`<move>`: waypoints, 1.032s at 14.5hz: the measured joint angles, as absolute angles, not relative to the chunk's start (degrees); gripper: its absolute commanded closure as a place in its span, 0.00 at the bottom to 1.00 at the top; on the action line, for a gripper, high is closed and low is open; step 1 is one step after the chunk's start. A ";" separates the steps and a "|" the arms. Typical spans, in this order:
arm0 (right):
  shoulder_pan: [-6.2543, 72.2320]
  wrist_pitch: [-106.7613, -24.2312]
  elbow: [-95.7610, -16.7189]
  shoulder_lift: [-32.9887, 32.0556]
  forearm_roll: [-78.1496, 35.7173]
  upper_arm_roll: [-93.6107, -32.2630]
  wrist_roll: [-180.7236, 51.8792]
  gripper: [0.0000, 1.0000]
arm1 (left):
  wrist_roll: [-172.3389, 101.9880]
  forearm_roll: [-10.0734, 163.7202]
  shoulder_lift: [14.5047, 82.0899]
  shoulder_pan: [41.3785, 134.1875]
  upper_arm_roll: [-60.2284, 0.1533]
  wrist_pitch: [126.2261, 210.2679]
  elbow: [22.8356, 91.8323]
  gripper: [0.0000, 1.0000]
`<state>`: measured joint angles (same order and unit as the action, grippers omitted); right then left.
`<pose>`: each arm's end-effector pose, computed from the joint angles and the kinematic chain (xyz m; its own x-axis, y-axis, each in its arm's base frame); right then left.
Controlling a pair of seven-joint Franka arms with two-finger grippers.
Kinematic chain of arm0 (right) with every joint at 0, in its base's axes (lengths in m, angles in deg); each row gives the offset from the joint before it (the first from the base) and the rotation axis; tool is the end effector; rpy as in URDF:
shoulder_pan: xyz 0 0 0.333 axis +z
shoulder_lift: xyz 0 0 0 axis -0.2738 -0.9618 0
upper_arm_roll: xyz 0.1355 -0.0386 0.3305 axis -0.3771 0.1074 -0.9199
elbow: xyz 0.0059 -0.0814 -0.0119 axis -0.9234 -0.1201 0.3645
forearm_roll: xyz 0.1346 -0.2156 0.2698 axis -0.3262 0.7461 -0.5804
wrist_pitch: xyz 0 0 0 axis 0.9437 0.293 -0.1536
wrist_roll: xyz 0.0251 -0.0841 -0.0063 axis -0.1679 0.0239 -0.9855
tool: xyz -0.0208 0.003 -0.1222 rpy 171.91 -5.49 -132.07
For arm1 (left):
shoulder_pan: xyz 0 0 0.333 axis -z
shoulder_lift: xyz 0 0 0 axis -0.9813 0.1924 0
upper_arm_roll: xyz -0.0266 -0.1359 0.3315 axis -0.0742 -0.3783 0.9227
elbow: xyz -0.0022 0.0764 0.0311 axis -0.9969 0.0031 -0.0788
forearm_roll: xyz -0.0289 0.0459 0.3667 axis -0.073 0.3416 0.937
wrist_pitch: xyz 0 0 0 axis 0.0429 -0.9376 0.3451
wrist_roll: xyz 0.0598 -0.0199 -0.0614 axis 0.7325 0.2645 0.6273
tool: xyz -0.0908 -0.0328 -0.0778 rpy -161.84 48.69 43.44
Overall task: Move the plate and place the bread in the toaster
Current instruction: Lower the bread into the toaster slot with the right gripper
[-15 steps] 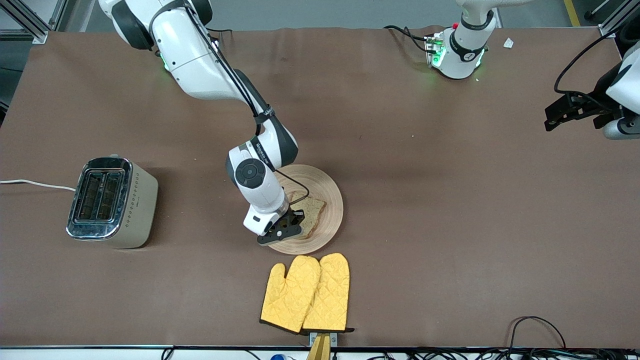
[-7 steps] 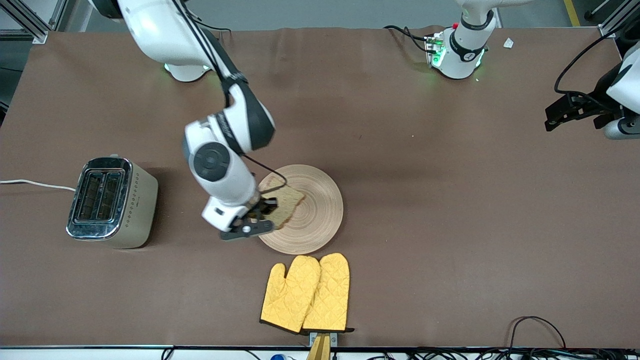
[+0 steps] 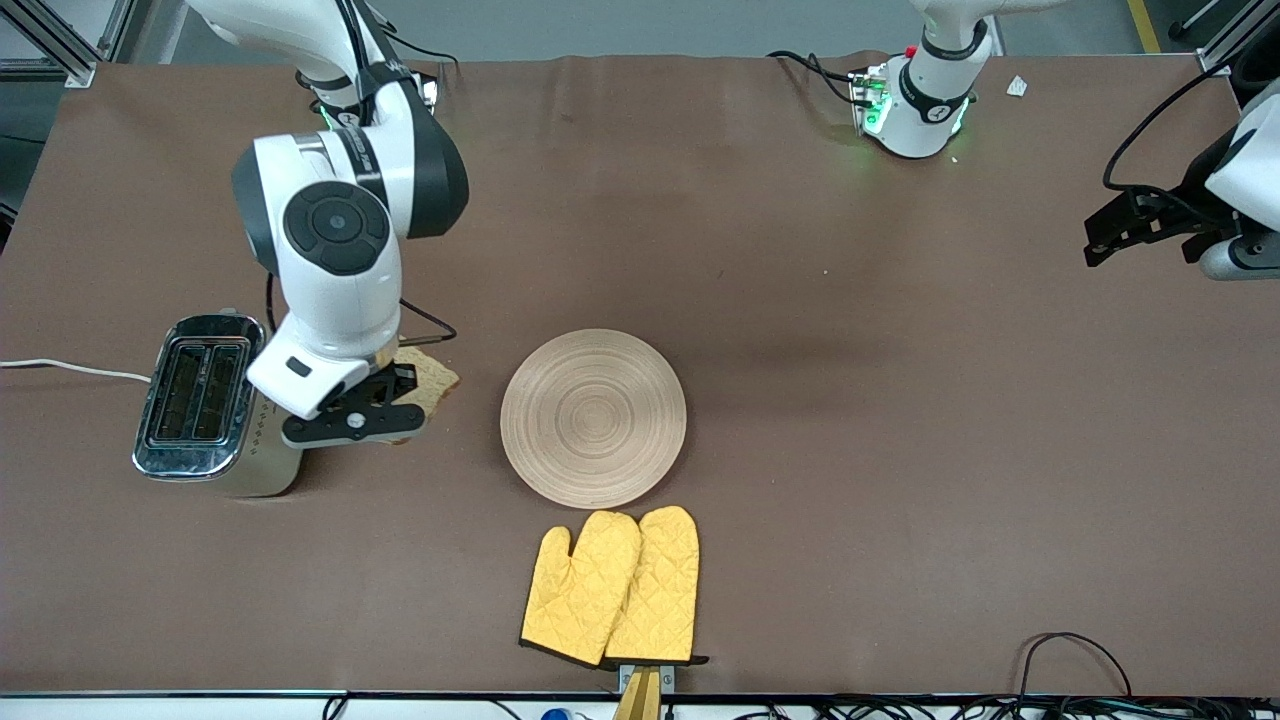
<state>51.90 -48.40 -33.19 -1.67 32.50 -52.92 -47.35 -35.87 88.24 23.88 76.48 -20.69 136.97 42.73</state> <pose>0.6319 0.2434 0.5293 0.9733 0.2245 0.0470 0.1892 -0.9018 0.3886 0.5293 -0.0533 0.6726 0.9999 -0.0092 -0.0047 -0.0094 -0.9992 -0.0396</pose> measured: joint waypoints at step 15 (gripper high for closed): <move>48.51 -34.15 -39.93 -0.40 60.70 -50.78 0.11 1.00 | -35.90 86.70 24.13 76.53 -21.26 137.23 43.34 0.00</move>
<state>48.51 -34.15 -39.93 -0.40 60.70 -50.78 0.11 -35.90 86.70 24.13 76.53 -21.26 137.23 43.34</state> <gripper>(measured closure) 0.934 0.000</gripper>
